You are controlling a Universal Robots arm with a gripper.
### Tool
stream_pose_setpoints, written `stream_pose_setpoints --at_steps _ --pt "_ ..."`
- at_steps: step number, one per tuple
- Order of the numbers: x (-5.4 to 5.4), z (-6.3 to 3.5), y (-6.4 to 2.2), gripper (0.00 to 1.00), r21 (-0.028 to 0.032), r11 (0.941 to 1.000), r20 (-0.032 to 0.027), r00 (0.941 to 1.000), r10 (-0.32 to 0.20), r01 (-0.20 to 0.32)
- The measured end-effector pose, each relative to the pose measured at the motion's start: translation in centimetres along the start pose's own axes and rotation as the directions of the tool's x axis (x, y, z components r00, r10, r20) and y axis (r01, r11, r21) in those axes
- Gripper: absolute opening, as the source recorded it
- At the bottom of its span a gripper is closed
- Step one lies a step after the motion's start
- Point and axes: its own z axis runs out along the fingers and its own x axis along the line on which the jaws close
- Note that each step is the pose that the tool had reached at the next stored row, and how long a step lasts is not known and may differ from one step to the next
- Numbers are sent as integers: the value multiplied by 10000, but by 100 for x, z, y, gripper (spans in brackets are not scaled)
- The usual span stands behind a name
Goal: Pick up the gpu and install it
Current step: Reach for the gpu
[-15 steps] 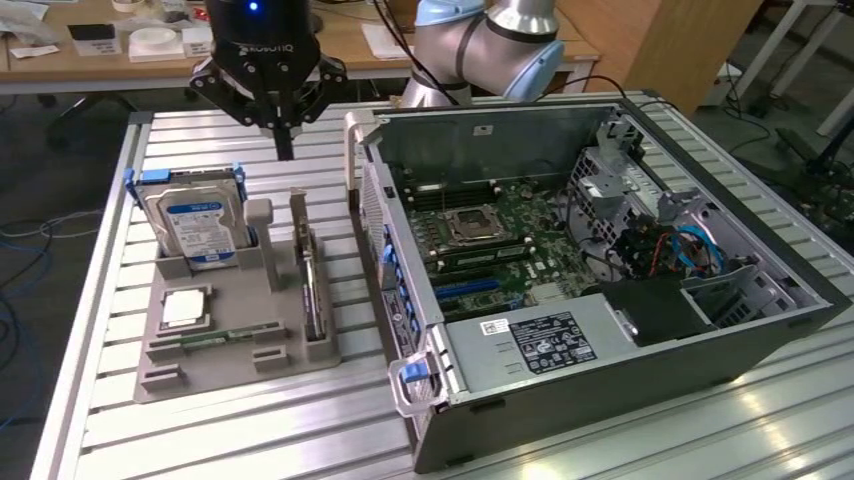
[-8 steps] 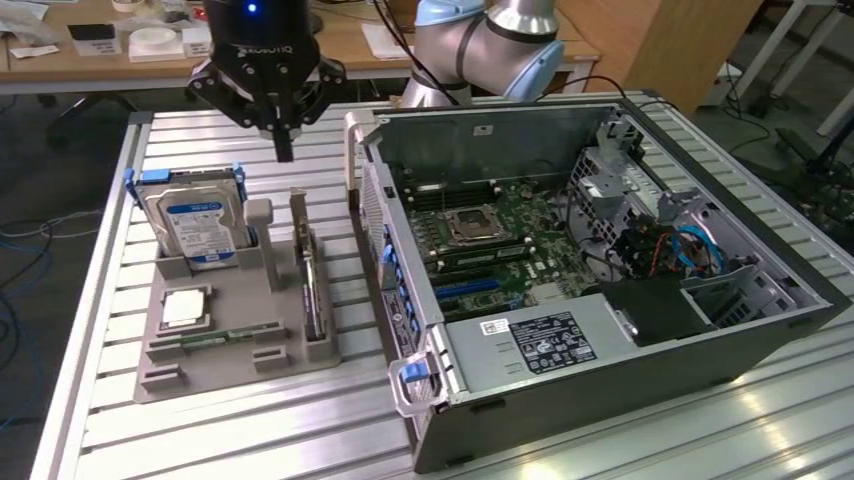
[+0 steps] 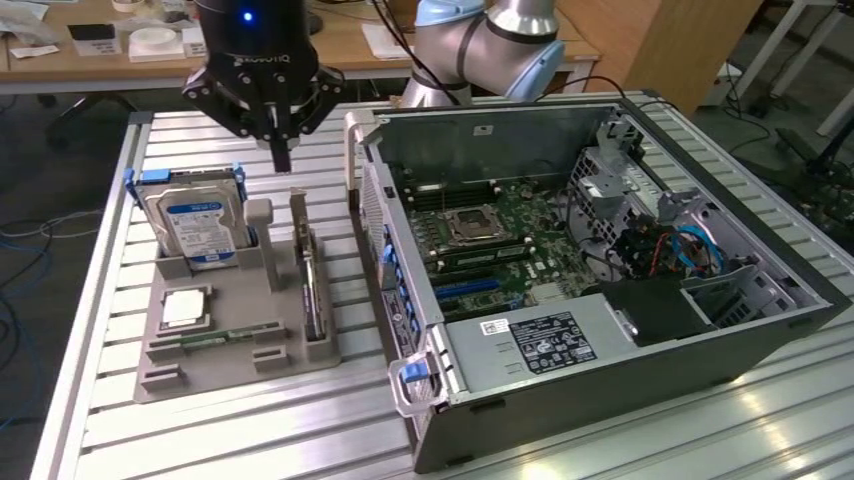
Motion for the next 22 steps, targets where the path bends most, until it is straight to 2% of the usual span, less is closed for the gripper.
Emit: stream_pose_setpoints --at_steps 13,22 --pt "1 -1 -148 11 1 10000 0 10000 1 -1" --pt "7 1 -168 11 1 10000 0 10000 0 0"
